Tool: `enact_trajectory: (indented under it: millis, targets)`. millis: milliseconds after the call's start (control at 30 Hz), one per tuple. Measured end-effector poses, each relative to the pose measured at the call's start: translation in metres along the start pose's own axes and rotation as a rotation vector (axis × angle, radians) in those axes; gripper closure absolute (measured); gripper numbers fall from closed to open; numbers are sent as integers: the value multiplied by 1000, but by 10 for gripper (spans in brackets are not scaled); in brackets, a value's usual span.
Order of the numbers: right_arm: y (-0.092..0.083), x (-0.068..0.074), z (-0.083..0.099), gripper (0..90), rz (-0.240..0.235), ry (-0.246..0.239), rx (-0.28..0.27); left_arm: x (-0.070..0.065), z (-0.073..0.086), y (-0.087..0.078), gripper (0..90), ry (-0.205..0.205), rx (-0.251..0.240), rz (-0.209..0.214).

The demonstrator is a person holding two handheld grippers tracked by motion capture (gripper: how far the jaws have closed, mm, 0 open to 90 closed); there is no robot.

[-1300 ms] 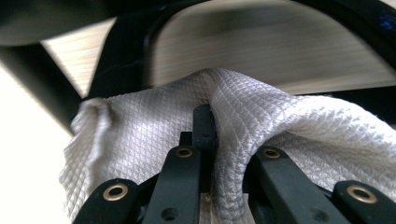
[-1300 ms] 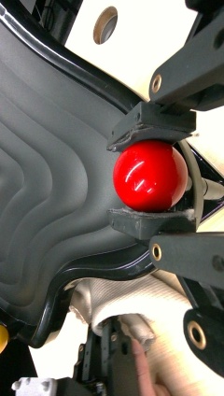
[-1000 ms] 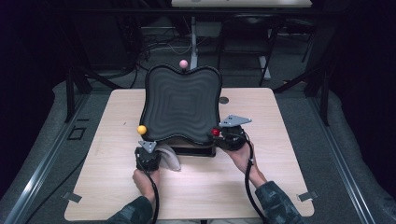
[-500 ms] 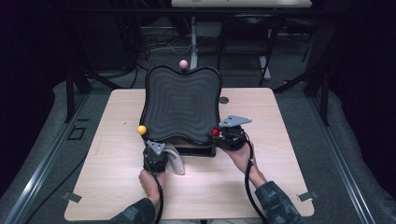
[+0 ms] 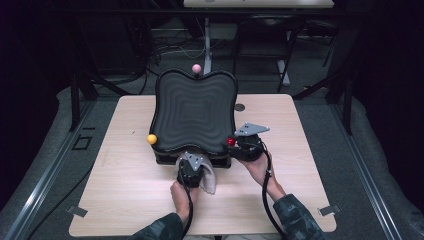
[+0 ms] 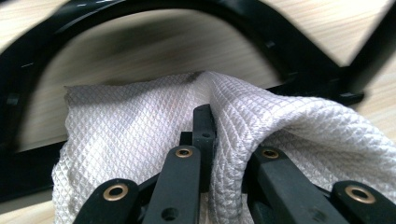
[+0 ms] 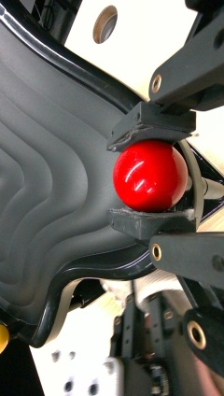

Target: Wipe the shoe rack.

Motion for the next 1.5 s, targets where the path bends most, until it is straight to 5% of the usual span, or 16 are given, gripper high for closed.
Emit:
enact_trajectory:
  millis: [400,800,1033,1200,1500]
  targets:
    - [0,0,0,602,-5,4,4,-40,-6,7,853,71,-15,199]
    - [0,0,-1,602,-8,2,10,-37,-12,-28,854,86,-86,243]
    - [0,0,-1,602,-4,4,7,-45,-33,-47,853,109,-151,259]
    - [0,0,-1,602,-8,3,6,-44,-52,-51,852,102,-149,264]
    - [0,0,0,602,-6,3,5,-24,-56,-54,852,63,-125,248]
Point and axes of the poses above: each handheld gripper's, and its own axes: y roughly forward along the jaws, z roughly out of its underside, x roughly to its left, the point moved 3 cm from there along y, roughly forward along the jaws, and after that the axes turned 4 degrees about -x, right-handed, at the moved point
